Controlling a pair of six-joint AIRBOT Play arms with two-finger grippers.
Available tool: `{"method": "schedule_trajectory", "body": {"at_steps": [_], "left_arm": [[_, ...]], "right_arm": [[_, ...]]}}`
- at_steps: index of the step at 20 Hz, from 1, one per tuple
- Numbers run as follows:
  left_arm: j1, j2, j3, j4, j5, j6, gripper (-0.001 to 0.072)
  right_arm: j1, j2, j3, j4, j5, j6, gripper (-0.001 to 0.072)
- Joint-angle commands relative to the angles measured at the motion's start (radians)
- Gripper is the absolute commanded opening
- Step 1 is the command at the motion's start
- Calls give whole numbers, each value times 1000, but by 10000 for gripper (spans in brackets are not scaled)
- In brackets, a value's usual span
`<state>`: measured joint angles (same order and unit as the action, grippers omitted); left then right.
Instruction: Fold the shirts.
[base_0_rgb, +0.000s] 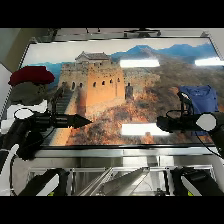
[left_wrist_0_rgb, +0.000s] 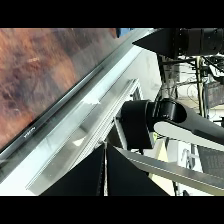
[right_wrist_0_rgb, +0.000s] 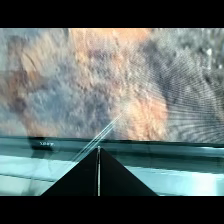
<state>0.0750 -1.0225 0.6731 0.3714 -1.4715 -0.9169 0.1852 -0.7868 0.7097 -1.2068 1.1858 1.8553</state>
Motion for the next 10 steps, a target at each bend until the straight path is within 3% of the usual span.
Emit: {"method": "schedule_trajectory", "body": {"at_steps": [1,5,7,8,10], "left_arm": [[-1,1,-1,1,0,0,10],[19,-1,27,23,-35,-8,7],[95,-2,142,134,5,-75,9],[148,-2,224,219,32,-97,46],[242,-3,382,373,119,-106,595]], "right_arm": [[1,1,0,0,0,0,19],[1,1,0,0,-1,0,19],[1,0,0,0,0,0,19],[1,-1,0,0,0,0,20],[1,-1,0,0,0,0,20]]}}
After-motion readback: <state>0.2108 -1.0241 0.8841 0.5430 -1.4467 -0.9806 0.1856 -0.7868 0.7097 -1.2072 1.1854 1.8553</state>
